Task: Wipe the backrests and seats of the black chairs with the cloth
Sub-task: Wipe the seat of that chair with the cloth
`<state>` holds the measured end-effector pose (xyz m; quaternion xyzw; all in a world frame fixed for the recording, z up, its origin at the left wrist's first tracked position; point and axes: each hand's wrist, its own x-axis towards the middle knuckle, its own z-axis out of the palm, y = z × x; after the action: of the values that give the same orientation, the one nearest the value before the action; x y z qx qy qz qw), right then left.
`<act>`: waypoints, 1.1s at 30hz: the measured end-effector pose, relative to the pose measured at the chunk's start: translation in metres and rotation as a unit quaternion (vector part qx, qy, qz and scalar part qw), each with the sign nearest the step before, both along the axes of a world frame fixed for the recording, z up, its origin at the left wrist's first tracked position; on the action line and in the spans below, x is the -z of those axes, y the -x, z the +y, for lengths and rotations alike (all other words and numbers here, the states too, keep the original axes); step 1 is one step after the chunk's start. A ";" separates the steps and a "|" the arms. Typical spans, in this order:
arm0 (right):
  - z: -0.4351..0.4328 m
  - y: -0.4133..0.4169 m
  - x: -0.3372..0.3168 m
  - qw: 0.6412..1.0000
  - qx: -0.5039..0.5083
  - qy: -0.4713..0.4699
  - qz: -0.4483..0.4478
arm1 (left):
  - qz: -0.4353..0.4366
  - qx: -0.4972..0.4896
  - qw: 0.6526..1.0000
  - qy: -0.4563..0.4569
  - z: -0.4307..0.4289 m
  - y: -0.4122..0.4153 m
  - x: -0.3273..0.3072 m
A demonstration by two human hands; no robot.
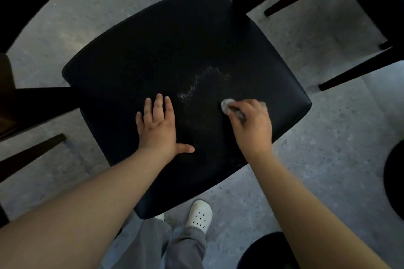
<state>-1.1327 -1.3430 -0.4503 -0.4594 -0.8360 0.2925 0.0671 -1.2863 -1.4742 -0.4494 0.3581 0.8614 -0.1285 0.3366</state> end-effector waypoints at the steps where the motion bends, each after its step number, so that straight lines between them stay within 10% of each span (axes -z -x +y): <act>1: -0.009 -0.012 -0.001 1.000 -0.026 0.009 0.001 | 0.000 0.001 1.000 0.002 0.000 0.000 0.000; 6: -0.043 -0.066 -0.017 0.990 -0.081 0.111 0.024 | 0.008 0.009 1.000 0.012 0.002 -0.001 -0.001; 18: 0.095 0.079 0.003 0.995 0.087 0.016 0.037 | -0.006 0.001 1.000 -0.010 -0.003 0.000 0.001; 27: 0.029 0.015 -0.019 0.980 -0.182 0.081 -0.002 | -0.010 -0.006 1.000 0.001 0.000 0.000 -0.001; 33: 0.079 0.060 -0.011 0.998 -0.028 0.002 0.051 | -0.017 -0.002 1.000 -0.005 -0.002 0.001 -0.001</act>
<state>-1.1927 -1.2641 -0.4392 -0.4199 -0.8437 0.3189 0.1007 -1.2878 -1.4758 -0.4483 0.3601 0.8567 -0.1177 0.3500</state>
